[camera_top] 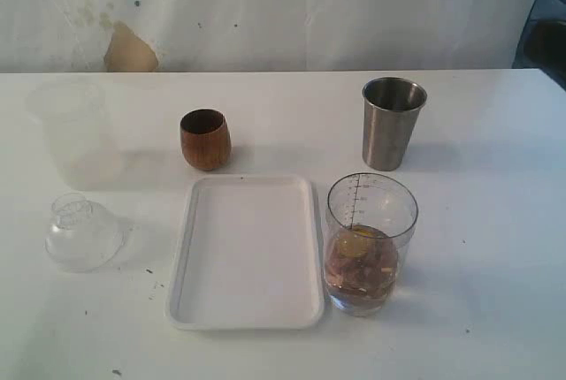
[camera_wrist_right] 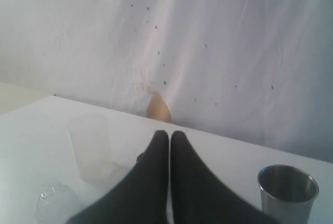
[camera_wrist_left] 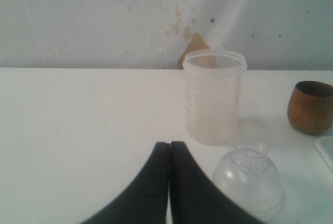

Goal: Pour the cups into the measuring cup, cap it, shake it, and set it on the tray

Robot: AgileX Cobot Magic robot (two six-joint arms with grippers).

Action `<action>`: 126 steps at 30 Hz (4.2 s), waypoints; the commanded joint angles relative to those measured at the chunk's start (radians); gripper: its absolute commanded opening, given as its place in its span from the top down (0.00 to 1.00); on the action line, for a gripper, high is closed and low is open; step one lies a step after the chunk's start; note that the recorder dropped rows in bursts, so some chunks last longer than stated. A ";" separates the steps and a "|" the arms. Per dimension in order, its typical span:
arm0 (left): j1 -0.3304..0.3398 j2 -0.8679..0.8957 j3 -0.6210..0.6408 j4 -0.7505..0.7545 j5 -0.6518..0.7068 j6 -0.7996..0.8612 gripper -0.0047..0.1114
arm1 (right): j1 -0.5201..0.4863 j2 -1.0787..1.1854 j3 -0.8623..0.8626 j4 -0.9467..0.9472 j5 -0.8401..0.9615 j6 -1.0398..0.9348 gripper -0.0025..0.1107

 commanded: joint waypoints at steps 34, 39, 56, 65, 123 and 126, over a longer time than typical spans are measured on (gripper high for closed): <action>-0.001 -0.005 0.007 -0.002 -0.011 -0.002 0.95 | 0.001 -0.209 0.140 1.001 -0.264 -1.017 0.98; -0.001 -0.005 0.007 -0.002 -0.011 -0.002 0.95 | 0.020 -0.299 0.288 1.183 -0.288 -1.325 0.98; -0.001 -0.005 0.007 -0.002 -0.013 -0.002 0.95 | 0.030 -0.576 0.501 1.298 0.829 -1.518 0.98; -0.001 -0.005 0.007 -0.002 -0.013 -0.002 0.95 | 0.067 -0.576 0.501 1.330 0.938 -1.523 0.98; -0.135 1.383 -0.668 -0.627 0.207 0.534 0.36 | 0.067 -0.576 0.501 1.335 0.949 -1.523 0.98; -0.219 1.443 -0.675 -0.616 0.082 0.564 0.36 | 0.067 -0.576 0.501 1.335 0.949 -1.523 0.98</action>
